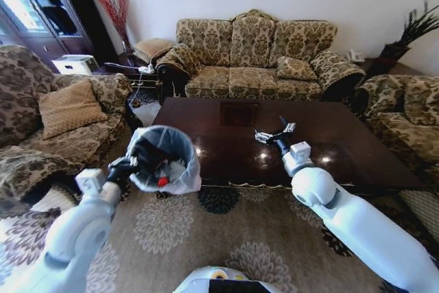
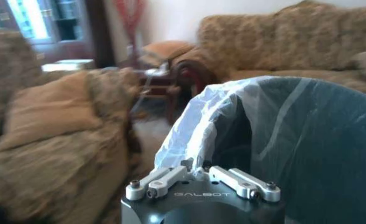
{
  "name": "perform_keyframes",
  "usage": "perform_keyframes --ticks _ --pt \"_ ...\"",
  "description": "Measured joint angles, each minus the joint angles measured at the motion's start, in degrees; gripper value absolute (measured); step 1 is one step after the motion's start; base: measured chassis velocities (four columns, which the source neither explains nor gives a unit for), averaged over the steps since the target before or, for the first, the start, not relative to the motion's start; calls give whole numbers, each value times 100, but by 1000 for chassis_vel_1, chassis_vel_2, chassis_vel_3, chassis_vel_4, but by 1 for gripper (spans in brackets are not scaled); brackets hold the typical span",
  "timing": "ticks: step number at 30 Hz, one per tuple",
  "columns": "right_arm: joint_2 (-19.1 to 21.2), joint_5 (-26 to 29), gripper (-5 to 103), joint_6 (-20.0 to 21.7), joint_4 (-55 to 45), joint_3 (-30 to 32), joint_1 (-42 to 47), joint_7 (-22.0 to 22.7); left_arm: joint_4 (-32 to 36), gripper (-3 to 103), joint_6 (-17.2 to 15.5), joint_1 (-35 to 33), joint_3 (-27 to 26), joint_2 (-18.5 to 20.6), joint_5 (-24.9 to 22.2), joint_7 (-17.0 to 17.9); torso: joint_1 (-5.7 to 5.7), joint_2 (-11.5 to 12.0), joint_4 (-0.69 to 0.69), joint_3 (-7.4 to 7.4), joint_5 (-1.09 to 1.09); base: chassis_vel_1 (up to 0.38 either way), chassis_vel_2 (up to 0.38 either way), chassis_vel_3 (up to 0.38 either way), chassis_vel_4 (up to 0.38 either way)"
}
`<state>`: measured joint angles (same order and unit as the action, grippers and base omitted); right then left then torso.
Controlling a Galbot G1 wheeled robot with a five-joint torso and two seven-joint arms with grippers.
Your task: Move to the front of the table and place the trash on the table into the trash bin.
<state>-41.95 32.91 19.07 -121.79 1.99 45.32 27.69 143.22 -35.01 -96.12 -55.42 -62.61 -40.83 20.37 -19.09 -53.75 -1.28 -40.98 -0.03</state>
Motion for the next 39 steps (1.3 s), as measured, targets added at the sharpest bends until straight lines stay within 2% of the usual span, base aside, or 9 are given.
perform_keyframes --ticks 5,8,11,13,15,20,23,29,39 --pt "-81 -60 100 -58 62 130 124 -30 27 1 -13 -732 -383 -302 -69 12 0 0 2 0 1 39 21 -16 18" --pt "-124 -87 100 -186 168 305 280 -48 27 1 -217 -1085 -446 -700 -574 177 -3 0 3 -2 2 0 0 0 0" --pt "-83 -110 100 -245 179 668 527 -90 27 1 -234 -1110 -273 -763 -543 228 -5 0 3 -2 5 0 0 0 0" --pt "-53 -132 100 -309 197 991 763 -142 12 1 -198 -1102 -68 -811 -363 176 -5 0 14 -3 4 0 0 0 0" --pt "-53 -137 100 -345 220 1073 794 -163 -110 1 -136 -1070 5 -851 -255 144 -4 0 12 -2 4 0 0 0 0" --pt "-92 -140 100 -410 240 1125 870 -192 -1252 1 36 -729 186 -956 41 175 -4 0 3 -3 1 0 0 0 0" --pt "-96 -142 100 -414 240 1126 882 -194 -1399 1 39 -685 195 -956 59 176 -5 1 3 -3 0 0 0 0 0" --pt "-98 -146 100 -415 235 1125 884 -196 -1440 1 57 -656 199 -947 61 166 -4 0 8 -2 3 0 0 0 0" --pt "-98 -146 100 -416 232 1114 880 -196 -1436 1 57 -656 199 -939 60 165 -4 0 6 -2 3 0 0 0 0"
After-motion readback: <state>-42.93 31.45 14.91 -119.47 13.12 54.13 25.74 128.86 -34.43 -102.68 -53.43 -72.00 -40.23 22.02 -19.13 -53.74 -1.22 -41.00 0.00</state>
